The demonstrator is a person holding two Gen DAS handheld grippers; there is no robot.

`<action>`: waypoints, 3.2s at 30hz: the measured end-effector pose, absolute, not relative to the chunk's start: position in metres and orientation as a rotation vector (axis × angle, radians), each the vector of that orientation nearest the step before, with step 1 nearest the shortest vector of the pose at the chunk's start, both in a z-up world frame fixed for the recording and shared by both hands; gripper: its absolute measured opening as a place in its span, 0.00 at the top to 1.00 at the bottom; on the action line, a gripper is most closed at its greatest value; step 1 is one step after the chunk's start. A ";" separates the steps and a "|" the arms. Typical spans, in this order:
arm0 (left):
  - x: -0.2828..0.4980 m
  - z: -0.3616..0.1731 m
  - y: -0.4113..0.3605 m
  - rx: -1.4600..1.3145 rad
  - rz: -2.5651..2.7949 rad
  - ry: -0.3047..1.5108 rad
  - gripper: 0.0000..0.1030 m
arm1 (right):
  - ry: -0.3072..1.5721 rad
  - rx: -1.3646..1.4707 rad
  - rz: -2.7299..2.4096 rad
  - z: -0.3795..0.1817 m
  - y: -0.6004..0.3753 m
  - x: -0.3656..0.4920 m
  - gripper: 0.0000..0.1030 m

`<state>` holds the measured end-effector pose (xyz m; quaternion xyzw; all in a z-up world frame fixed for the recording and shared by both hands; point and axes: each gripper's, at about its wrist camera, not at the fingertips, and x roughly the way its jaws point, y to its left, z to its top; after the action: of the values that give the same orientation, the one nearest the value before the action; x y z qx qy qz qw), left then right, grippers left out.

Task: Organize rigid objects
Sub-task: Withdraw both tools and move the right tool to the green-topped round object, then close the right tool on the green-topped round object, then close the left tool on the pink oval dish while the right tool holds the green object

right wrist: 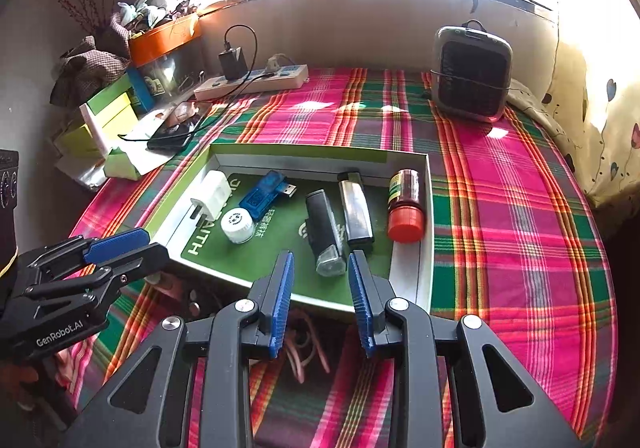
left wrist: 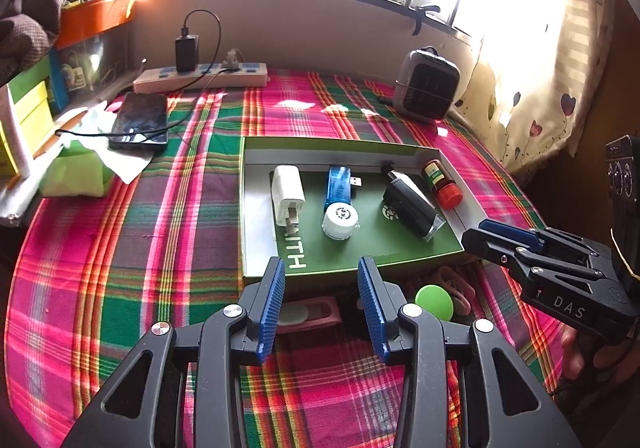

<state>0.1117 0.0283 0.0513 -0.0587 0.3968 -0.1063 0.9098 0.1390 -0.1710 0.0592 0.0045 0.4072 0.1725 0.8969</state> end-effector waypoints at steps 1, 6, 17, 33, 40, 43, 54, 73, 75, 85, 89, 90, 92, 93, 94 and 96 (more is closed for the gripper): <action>0.109 0.051 0.032 -0.129 -0.215 0.815 0.64 | 0.844 0.012 0.367 0.058 -0.170 0.136 0.71; 0.101 0.046 0.046 -0.161 -0.192 0.819 0.64 | 0.841 0.023 0.409 0.052 -0.163 0.122 0.65; 0.092 0.029 0.075 -0.214 -0.167 0.849 0.64 | 0.862 0.021 0.487 0.037 -0.145 0.110 0.59; 0.108 0.020 0.067 -0.214 -0.241 0.884 0.63 | 0.897 -0.036 0.488 0.021 -0.129 0.111 0.58; 0.111 0.020 0.058 -0.203 -0.281 0.891 0.63 | 0.877 -0.029 0.479 0.021 -0.130 0.109 0.59; 0.110 0.020 0.054 -0.197 -0.300 0.891 0.63 | 0.869 -0.018 0.472 0.023 -0.132 0.107 0.66; 0.099 0.018 0.038 -0.167 -0.356 0.899 0.63 | 0.864 0.010 0.419 0.024 -0.144 0.097 0.66; 0.091 0.022 0.025 -0.057 -0.339 0.893 0.63 | 0.856 0.070 0.396 0.024 -0.163 0.083 0.66; 0.095 0.021 0.025 -0.044 -0.334 0.899 0.63 | 0.855 0.069 0.402 0.024 -0.162 0.083 0.66; 0.110 0.012 0.011 -0.001 -0.349 0.933 0.63 | 0.856 0.085 0.419 0.023 -0.164 0.083 0.66; 0.114 0.010 0.006 0.026 -0.338 0.932 0.63 | 0.859 0.091 0.425 0.022 -0.164 0.084 0.66; 0.114 0.010 0.005 0.033 -0.336 0.930 0.63 | 0.859 0.093 0.426 0.022 -0.164 0.084 0.66; 0.116 0.010 0.004 0.039 -0.330 0.927 0.63 | 0.859 0.094 0.429 0.022 -0.165 0.084 0.66; 0.117 0.010 0.003 0.046 -0.326 0.926 0.63 | 0.859 0.094 0.431 0.022 -0.165 0.084 0.66; 0.118 0.009 0.002 0.049 -0.323 0.925 0.63 | 0.858 0.095 0.432 0.022 -0.165 0.085 0.66; 0.118 0.009 0.000 0.058 -0.317 0.921 0.63 | 0.858 0.097 0.435 0.022 -0.165 0.085 0.66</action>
<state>0.1185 0.0002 0.0090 0.0278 0.4425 -0.1523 0.8833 0.0849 -0.1654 0.0217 0.0467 0.4124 0.2093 0.8854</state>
